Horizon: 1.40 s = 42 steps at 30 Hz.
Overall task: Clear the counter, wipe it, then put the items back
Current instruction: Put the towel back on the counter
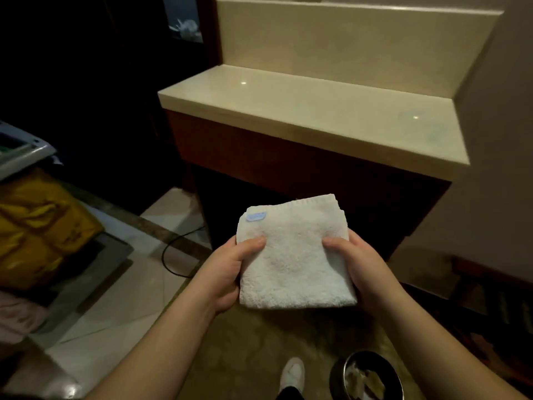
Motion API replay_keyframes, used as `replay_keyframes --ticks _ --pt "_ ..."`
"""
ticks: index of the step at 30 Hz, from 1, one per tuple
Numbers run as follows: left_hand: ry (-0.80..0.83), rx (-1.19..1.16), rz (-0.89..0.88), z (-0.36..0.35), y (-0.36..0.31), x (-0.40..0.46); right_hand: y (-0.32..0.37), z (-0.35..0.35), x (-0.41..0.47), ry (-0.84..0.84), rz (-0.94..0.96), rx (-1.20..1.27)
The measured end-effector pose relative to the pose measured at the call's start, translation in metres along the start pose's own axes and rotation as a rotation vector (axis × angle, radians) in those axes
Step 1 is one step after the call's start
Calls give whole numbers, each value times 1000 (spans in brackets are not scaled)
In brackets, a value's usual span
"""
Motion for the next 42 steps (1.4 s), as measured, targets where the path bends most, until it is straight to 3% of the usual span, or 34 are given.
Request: replay_keyframes --ticks 15,24,42 --pt "-119 -28 -243 18 -207 125 144 -64 199 183 149 -33" --pt "-251 118 -274 45 -280 189 184 -90 288 218 80 -116" --pt "-184 458 -173 144 -434 379 206 -168 488 -95 60 -233"
Point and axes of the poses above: each hand's wrist, its own x-axis towards the middle knuckle, its own z-axis out of the back of the hand, y = z × x, the point moved 8 cm from there along x, towards the middle knuckle, and after that the axes turned 3 degrees about x, right-handed, at the moved point
